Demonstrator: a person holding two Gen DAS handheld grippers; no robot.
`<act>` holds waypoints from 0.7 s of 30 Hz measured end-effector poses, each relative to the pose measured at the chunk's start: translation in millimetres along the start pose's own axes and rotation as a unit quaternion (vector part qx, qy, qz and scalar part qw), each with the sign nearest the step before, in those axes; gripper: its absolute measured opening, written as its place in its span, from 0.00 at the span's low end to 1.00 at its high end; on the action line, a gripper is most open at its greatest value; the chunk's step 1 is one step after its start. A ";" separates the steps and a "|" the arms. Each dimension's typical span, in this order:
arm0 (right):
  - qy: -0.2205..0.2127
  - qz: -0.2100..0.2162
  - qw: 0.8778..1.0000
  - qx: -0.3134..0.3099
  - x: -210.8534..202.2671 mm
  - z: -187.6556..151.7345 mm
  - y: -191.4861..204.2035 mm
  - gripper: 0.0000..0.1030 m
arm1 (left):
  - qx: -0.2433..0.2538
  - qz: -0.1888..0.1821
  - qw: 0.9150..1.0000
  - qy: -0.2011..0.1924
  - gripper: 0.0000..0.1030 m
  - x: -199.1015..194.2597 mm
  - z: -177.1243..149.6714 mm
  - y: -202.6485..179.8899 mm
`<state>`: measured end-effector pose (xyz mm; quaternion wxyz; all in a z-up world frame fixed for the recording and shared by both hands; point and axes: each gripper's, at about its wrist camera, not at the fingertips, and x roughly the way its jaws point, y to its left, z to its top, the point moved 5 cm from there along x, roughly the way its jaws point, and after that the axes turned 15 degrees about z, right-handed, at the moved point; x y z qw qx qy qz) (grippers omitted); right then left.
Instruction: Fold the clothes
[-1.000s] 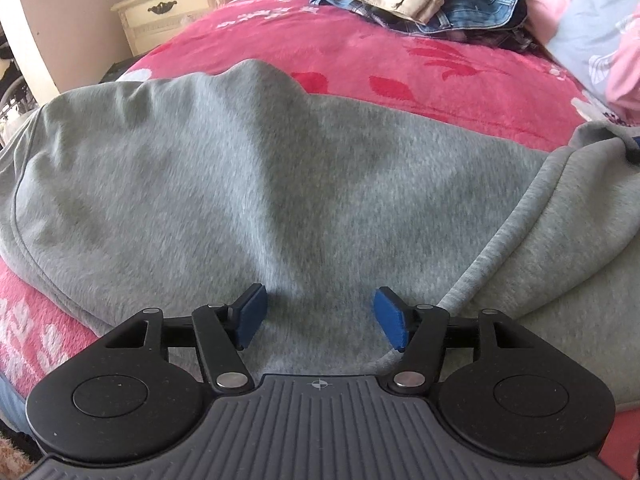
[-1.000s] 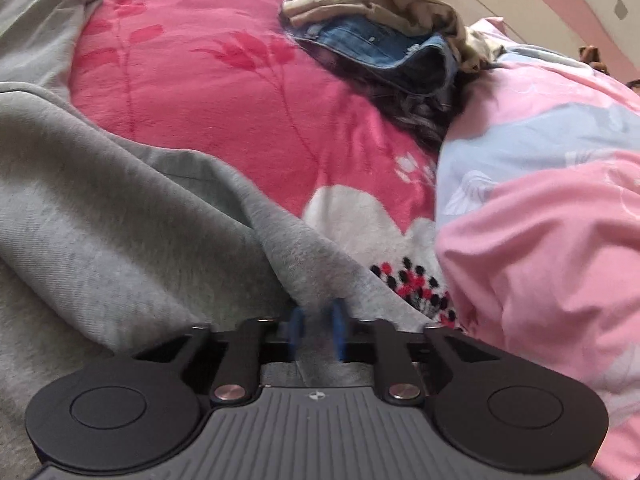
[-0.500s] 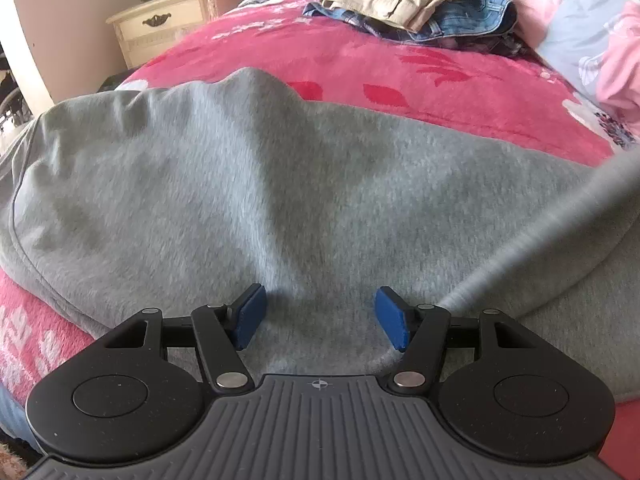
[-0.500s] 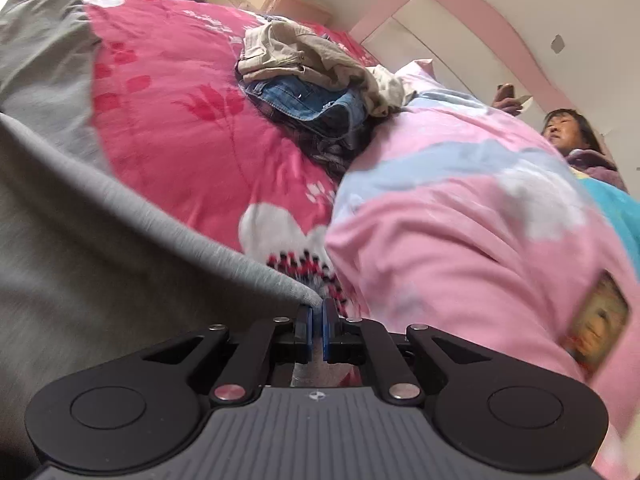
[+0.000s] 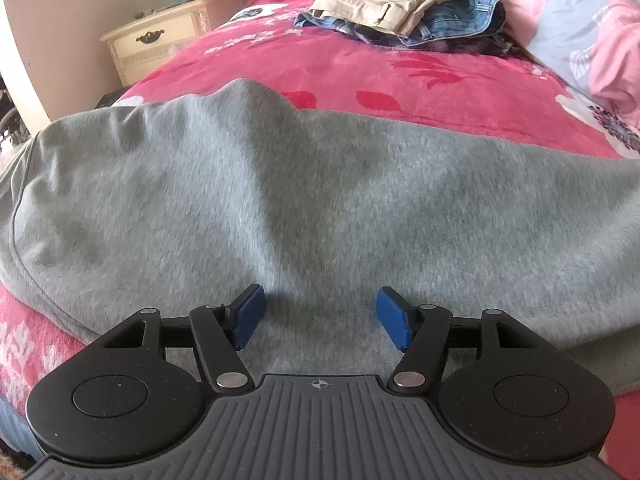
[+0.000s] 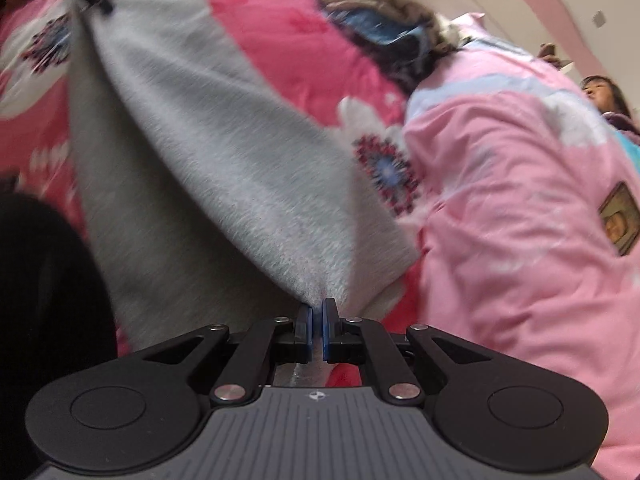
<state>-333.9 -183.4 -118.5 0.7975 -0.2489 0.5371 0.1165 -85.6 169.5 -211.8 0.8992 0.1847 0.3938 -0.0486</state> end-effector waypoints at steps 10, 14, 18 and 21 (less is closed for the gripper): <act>0.023 0.040 0.999 -0.007 0.8 -26.3 34.6 0.04 | 0.013 0.002 1.000 -0.004 0.64 -1.3 -0.5 -0.2; 0.038 0.072 0.997 -0.011 5.7 -34.4 47.5 0.04 | 0.017 0.001 1.000 -0.002 0.66 -0.3 -0.3 0.7; 0.054 0.100 0.993 -0.021 11.3 -40.8 57.5 0.04 | 0.014 0.001 1.000 0.001 0.69 1.1 -0.5 2.1; 0.051 0.105 0.993 -0.024 7.9 -41.2 56.8 0.04 | 0.017 0.003 1.000 -0.001 0.69 0.4 -0.8 1.8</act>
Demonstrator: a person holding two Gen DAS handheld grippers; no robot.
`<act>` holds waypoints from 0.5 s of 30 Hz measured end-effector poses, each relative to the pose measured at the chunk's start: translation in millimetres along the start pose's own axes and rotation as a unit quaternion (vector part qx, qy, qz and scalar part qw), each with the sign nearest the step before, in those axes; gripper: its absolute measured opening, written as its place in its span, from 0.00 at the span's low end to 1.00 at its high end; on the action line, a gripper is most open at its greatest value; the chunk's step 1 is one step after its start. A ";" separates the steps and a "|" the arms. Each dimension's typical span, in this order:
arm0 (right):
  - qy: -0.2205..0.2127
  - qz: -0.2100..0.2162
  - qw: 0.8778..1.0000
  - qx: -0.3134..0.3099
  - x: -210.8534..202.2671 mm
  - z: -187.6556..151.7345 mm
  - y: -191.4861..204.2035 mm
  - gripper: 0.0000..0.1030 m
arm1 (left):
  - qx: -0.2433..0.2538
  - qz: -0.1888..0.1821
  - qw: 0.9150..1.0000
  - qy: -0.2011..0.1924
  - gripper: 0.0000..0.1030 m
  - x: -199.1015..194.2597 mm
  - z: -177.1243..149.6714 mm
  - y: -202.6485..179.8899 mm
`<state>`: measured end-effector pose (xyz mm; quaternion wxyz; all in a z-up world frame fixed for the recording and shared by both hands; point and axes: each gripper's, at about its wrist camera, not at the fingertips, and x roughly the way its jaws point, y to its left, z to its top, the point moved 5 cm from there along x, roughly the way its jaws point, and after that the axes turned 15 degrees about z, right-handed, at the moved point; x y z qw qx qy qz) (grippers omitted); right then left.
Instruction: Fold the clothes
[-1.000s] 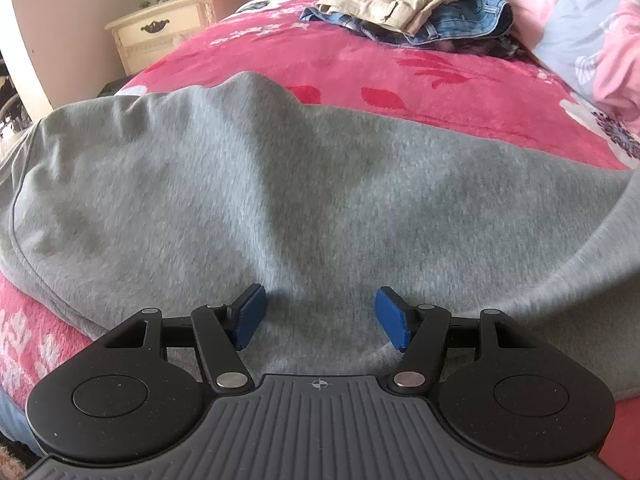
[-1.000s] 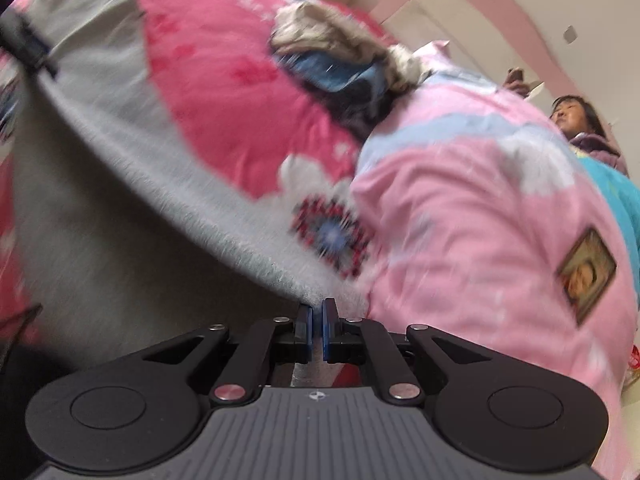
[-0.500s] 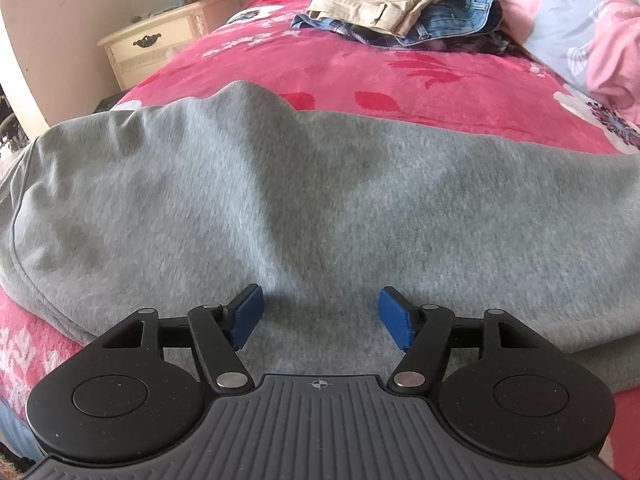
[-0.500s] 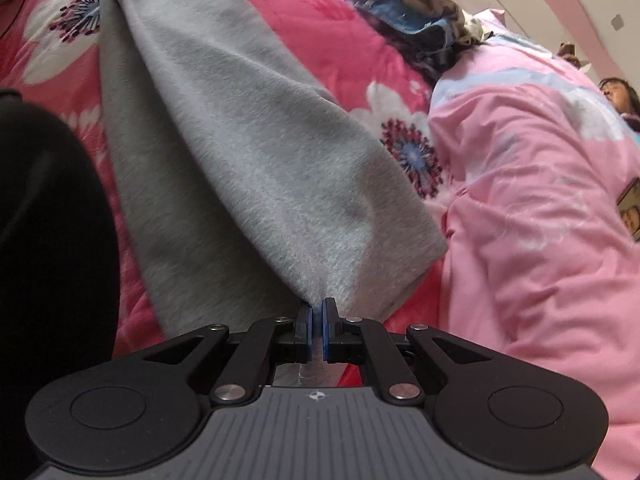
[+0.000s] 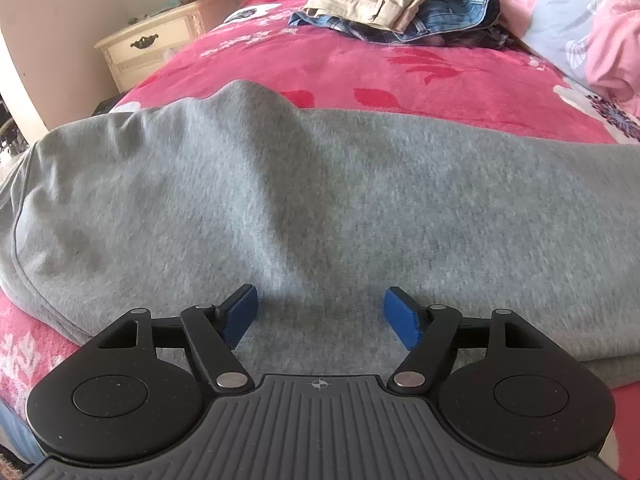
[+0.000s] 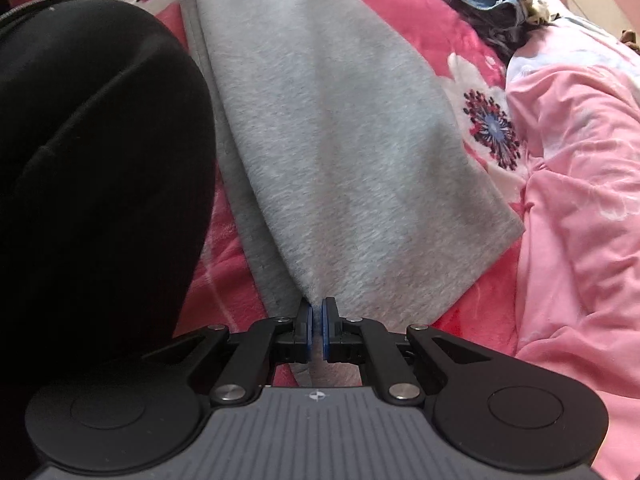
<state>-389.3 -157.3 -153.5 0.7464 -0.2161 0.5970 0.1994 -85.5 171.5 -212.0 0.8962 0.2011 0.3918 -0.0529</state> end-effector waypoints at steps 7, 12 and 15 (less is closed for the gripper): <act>0.004 -0.001 1.000 0.008 6.6 -6.5 -0.7 0.06 | 0.015 0.030 0.999 -0.016 0.67 -17.0 -3.0 6.1; 0.052 -0.011 0.999 0.004 26.7 -26.6 -0.5 0.17 | 0.004 0.026 0.999 -0.042 0.67 -50.3 -6.5 20.2; 0.038 -0.008 0.999 0.023 2.3 -28.3 -7.2 0.17 | -0.014 0.011 0.999 -0.044 0.67 -70.3 -10.2 27.3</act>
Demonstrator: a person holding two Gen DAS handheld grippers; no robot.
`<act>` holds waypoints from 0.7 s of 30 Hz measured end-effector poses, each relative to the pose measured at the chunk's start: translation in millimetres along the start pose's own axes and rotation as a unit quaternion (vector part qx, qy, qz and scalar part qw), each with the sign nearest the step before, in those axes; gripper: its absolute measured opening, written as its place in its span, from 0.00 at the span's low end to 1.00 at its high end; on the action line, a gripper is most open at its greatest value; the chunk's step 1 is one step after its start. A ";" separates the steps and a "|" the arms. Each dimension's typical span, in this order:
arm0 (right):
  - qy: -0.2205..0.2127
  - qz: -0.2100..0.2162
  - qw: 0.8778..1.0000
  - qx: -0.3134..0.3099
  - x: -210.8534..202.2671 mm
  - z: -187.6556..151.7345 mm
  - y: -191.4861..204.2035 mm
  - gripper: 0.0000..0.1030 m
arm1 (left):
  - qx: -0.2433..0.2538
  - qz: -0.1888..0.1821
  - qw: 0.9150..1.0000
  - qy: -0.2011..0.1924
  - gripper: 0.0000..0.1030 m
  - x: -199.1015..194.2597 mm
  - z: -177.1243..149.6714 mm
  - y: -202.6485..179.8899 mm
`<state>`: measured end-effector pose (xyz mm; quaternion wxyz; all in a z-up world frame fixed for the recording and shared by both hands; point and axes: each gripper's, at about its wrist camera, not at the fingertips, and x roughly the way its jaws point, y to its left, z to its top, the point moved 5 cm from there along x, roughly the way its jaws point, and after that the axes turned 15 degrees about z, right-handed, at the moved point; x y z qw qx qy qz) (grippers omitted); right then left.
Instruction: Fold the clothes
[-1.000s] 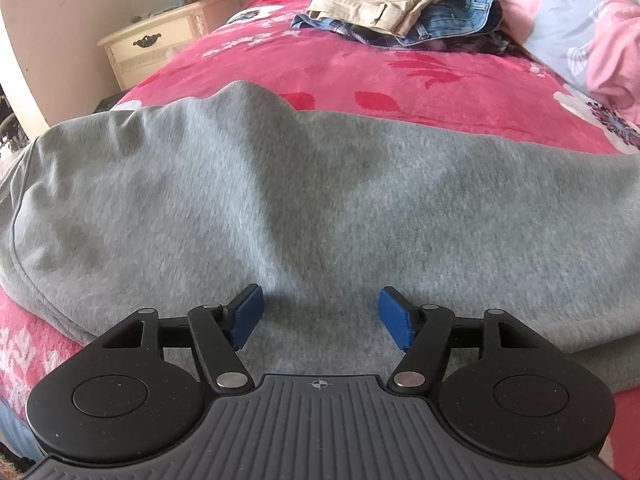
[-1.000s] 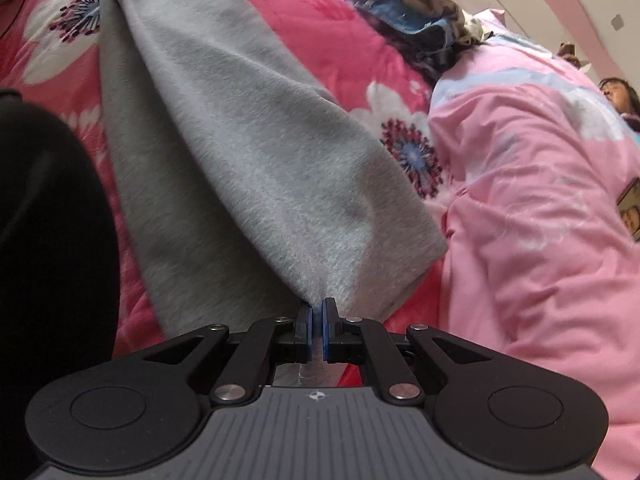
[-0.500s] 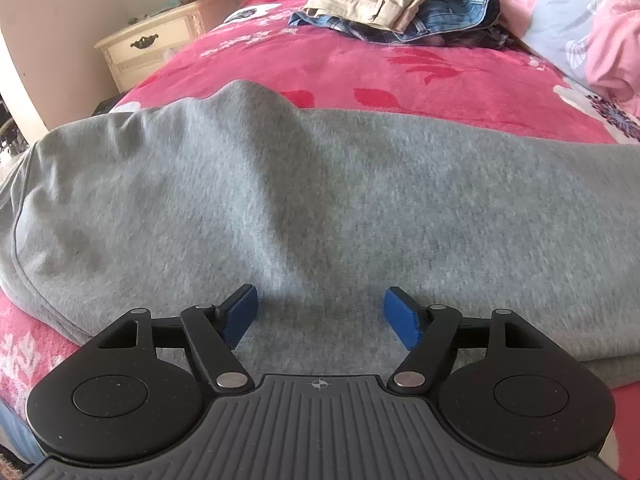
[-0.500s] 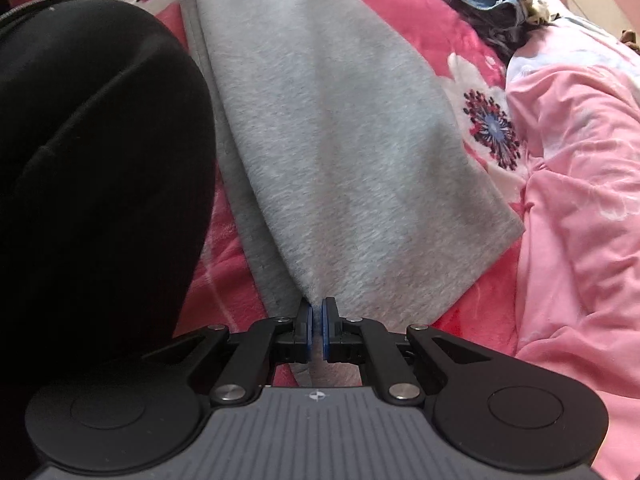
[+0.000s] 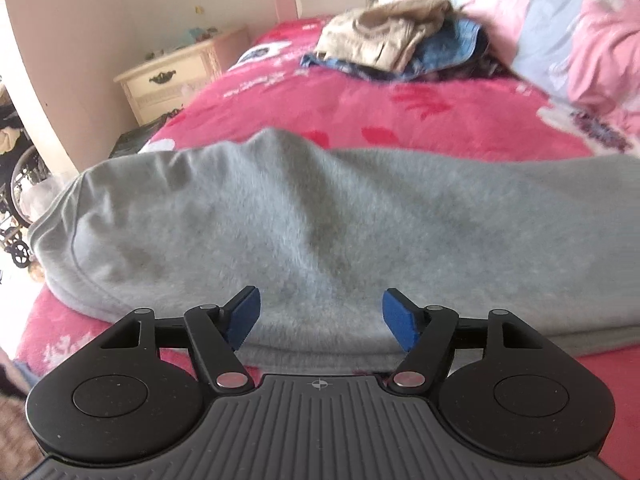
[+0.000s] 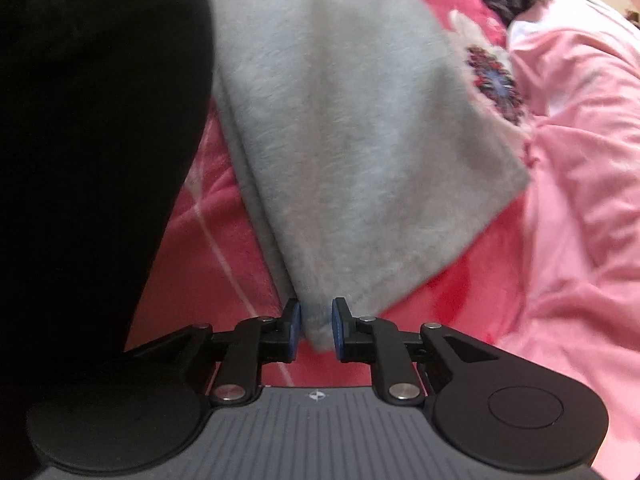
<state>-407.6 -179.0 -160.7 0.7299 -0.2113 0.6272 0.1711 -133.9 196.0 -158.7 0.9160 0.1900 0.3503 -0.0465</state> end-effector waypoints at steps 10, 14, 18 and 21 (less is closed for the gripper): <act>-0.276 0.119 0.952 0.050 -98.5 124.3 -17.3 0.18 | -0.248 -0.069 0.955 0.148 0.58 18.9 -25.3 40.1; -0.278 0.167 0.943 -0.072 -64.4 215.8 48.7 0.17 | -0.262 -0.073 0.952 0.140 0.56 23.6 -17.8 39.8; -0.222 0.169 0.942 -0.185 -14.8 265.4 109.6 0.17 | -0.243 -0.087 0.959 0.118 0.54 27.0 -5.8 27.2; -0.194 0.152 0.942 -0.227 9.2 279.5 129.4 0.17 | -0.195 -0.101 0.971 0.091 0.52 29.0 2.1 10.2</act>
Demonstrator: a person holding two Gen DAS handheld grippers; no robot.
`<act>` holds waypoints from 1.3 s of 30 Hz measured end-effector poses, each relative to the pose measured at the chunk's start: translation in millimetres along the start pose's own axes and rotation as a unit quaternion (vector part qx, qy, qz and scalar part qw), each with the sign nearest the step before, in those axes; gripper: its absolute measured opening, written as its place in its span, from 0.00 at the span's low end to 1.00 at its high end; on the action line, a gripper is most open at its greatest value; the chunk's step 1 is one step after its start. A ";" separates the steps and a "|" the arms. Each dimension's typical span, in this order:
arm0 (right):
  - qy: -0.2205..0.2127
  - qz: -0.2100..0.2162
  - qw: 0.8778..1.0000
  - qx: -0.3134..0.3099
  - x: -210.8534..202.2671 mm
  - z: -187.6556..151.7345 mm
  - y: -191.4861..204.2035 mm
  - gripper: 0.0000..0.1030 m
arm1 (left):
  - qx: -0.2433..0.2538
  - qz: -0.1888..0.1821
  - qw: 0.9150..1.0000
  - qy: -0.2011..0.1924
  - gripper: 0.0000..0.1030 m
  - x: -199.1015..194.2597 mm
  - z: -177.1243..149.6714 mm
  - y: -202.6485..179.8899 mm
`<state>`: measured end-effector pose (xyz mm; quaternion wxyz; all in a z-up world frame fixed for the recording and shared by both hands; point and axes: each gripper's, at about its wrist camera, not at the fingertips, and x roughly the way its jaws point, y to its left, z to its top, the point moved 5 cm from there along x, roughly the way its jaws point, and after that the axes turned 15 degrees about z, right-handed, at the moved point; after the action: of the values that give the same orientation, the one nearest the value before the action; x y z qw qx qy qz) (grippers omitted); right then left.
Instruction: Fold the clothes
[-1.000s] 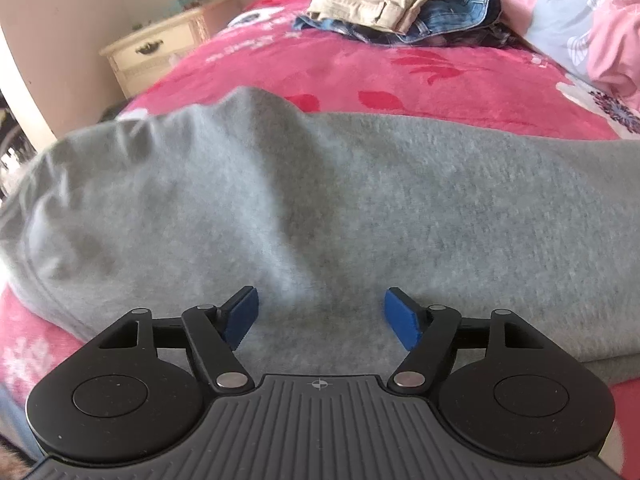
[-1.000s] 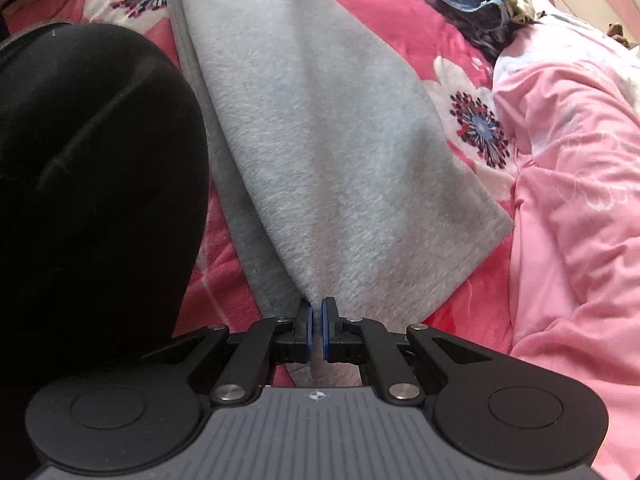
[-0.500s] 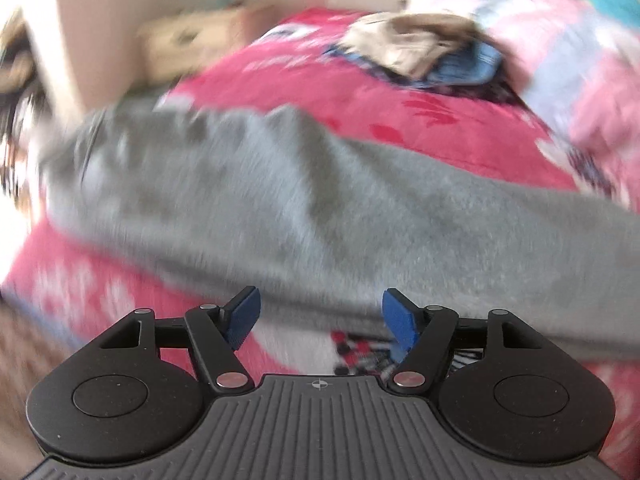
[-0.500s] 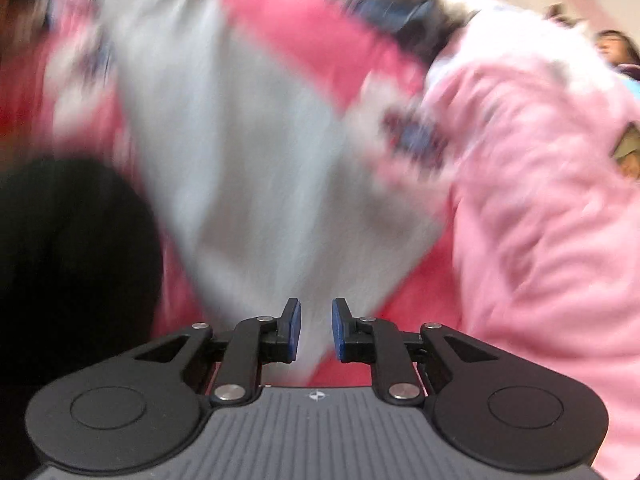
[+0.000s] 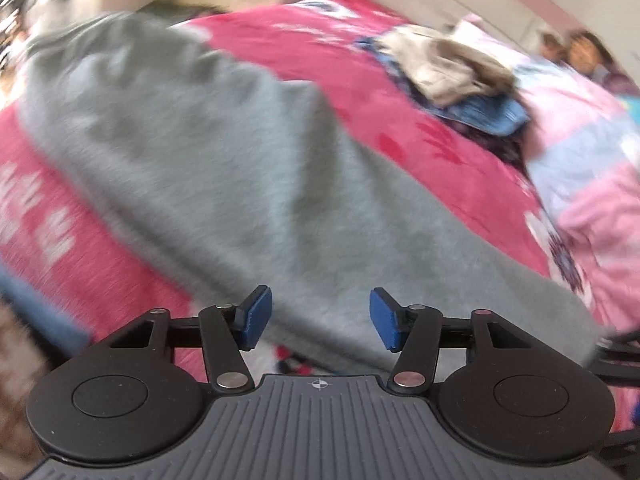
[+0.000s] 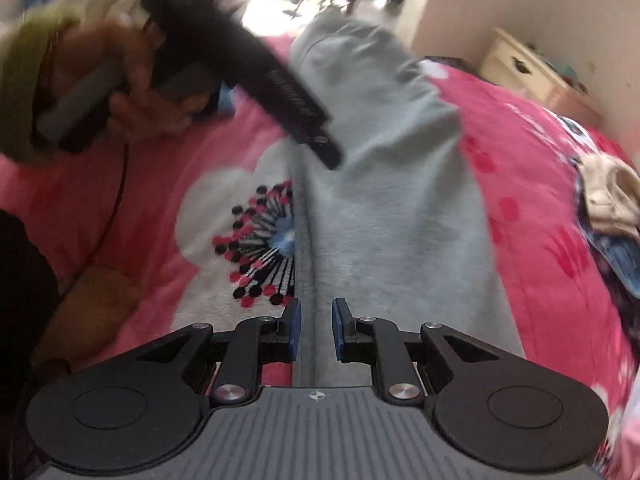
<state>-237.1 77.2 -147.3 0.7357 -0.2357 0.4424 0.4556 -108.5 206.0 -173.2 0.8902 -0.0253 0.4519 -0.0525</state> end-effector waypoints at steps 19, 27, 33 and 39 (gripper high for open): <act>0.016 0.014 1.000 0.022 20.0 -17.2 -6.2 0.04 | 0.059 0.009 0.998 0.013 0.05 26.1 -15.3 2.5; 0.009 -0.036 0.998 0.047 12.9 -23.4 -11.7 0.26 | 0.104 0.027 0.993 -0.040 0.10 5.5 -10.8 -8.5; -0.081 -0.154 0.960 0.218 -85.3 -81.9 -47.6 0.28 | 0.155 -0.003 0.987 -0.038 0.37 2.0 -14.0 -43.1; -0.094 -0.298 0.846 0.432 -151.7 -221.1 -87.3 0.28 | 0.180 0.008 0.984 -0.009 0.41 20.0 -31.8 -70.0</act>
<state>-286.2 -199.9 -130.9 0.9016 0.0299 0.4314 -0.0032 -127.4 134.2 -201.6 0.8845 0.1381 0.4276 -0.1254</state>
